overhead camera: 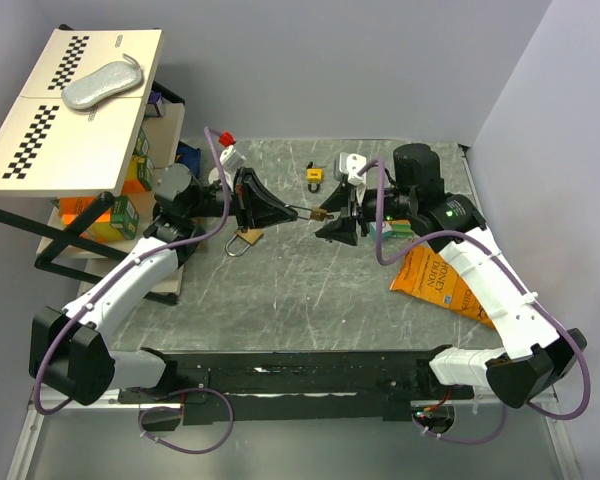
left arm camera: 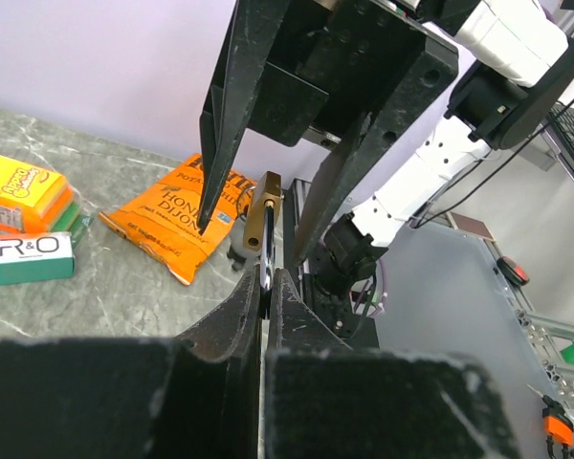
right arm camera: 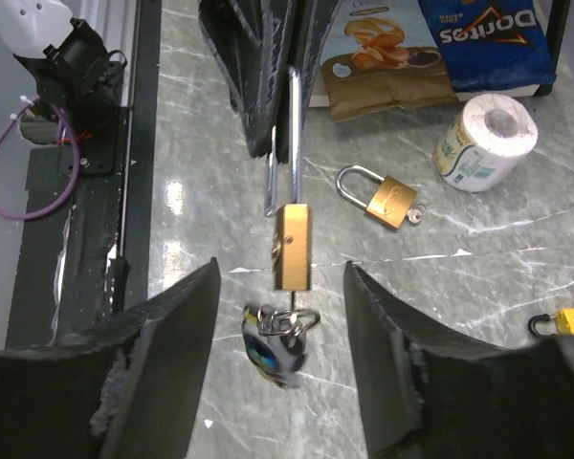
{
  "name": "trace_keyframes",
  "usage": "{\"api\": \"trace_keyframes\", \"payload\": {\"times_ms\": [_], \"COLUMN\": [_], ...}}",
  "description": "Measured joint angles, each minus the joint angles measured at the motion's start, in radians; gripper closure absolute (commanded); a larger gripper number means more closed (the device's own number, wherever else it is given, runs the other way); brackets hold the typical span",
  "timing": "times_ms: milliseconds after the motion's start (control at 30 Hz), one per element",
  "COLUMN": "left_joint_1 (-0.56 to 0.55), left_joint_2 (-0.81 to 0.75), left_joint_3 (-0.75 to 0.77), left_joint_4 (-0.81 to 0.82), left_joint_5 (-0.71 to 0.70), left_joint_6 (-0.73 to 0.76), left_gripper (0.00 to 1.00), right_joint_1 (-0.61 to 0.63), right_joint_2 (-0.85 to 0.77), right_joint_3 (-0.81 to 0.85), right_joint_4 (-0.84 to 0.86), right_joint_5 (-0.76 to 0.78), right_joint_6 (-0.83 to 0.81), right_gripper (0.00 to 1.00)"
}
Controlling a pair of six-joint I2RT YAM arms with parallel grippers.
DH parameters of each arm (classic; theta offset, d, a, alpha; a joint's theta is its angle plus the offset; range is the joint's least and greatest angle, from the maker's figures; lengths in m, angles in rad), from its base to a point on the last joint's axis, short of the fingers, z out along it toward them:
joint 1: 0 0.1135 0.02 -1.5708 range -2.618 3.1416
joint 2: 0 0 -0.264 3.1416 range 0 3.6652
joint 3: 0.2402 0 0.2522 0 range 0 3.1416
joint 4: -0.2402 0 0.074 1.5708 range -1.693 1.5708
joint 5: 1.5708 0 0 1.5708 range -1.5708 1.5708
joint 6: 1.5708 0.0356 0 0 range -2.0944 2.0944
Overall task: Lock with the key
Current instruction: Lock the lock.
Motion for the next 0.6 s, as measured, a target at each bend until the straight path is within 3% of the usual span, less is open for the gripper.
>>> {"api": "trace_keyframes", "payload": {"times_ms": [333, 367, 433, 467, 500, 600], "left_joint_1": [-0.012, -0.013, -0.013, -0.013, -0.013, -0.014], "left_joint_2": [-0.001, -0.001, -0.002, -0.004, -0.008, -0.022], "left_joint_3": [-0.011, -0.011, -0.011, -0.011, -0.011, -0.009], "left_joint_4": [0.0, -0.001, -0.006, -0.011, -0.023, -0.081], "left_joint_5": [-0.005, -0.005, -0.004, -0.001, -0.001, -0.006], "left_joint_6": [0.001, 0.003, 0.011, 0.016, 0.031, 0.1], "left_gripper": [0.99, 0.99, 0.96, 0.93, 0.83, 0.79], "right_joint_1": [0.011, 0.011, 0.011, 0.011, 0.011, 0.011], "right_joint_2": [0.006, 0.007, 0.009, 0.01, 0.013, 0.024], "right_joint_3": [0.003, 0.006, 0.01, 0.011, 0.013, 0.026], "right_joint_4": [0.0, 0.0, 0.0, -0.001, -0.005, -0.026], "right_joint_5": [-0.009, -0.009, -0.011, -0.008, -0.008, -0.015], "right_joint_6": [0.01, 0.011, 0.013, 0.013, 0.016, 0.018], "right_gripper": [0.71, 0.75, 0.96, 1.0, 1.0, 1.0]}}
